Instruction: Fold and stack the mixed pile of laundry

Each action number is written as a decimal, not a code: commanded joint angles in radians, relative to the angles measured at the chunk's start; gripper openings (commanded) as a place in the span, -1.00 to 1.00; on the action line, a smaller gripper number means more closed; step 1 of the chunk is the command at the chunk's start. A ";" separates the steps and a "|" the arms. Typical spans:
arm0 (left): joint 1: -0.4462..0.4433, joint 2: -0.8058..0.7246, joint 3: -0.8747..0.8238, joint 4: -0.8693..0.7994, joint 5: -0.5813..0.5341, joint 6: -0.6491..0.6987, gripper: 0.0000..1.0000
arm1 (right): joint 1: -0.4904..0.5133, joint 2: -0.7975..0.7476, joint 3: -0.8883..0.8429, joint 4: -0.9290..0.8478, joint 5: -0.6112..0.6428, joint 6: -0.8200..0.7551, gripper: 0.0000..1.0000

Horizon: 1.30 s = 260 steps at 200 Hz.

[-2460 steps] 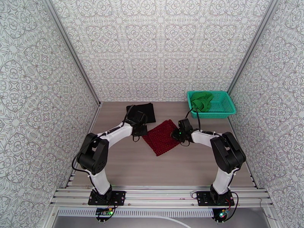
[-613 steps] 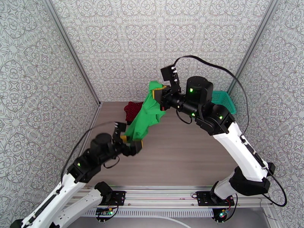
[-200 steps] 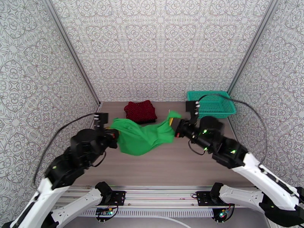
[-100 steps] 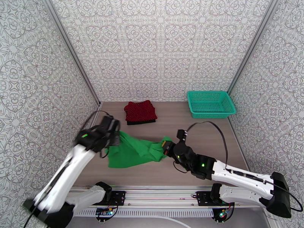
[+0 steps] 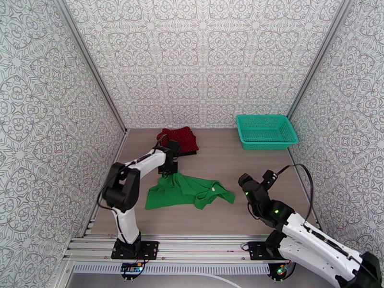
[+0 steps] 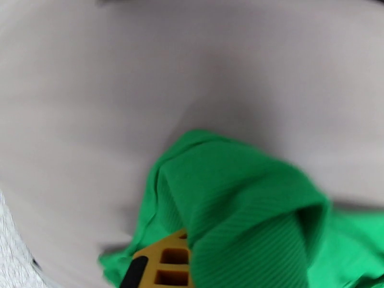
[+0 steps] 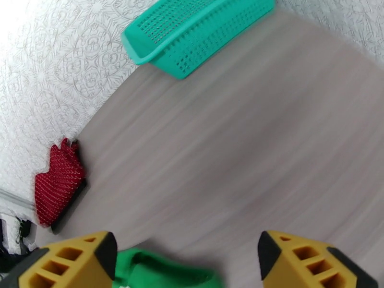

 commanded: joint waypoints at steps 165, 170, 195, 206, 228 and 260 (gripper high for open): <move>-0.015 -0.168 -0.093 0.014 -0.050 0.039 -1.00 | 0.249 0.783 0.590 -0.201 -0.812 -1.837 0.92; -0.012 -0.171 -0.096 0.016 -0.047 0.039 -1.00 | 0.248 0.798 0.591 -0.197 -0.814 -1.840 0.91; -0.001 -0.185 -0.115 0.029 -0.037 0.042 -1.00 | 0.249 0.866 0.592 -0.159 -0.817 -1.844 0.80; 0.004 -0.189 -0.118 0.031 -0.035 0.045 -1.00 | 0.249 0.889 0.596 -0.162 -0.821 -1.846 0.71; 0.008 -0.197 -0.126 0.033 -0.033 0.050 -1.00 | 0.249 0.928 0.602 -0.148 -0.810 -1.840 0.39; 0.010 -0.206 -0.135 0.042 -0.027 0.048 -1.00 | 0.249 0.941 0.592 -0.062 -0.789 -1.809 -0.46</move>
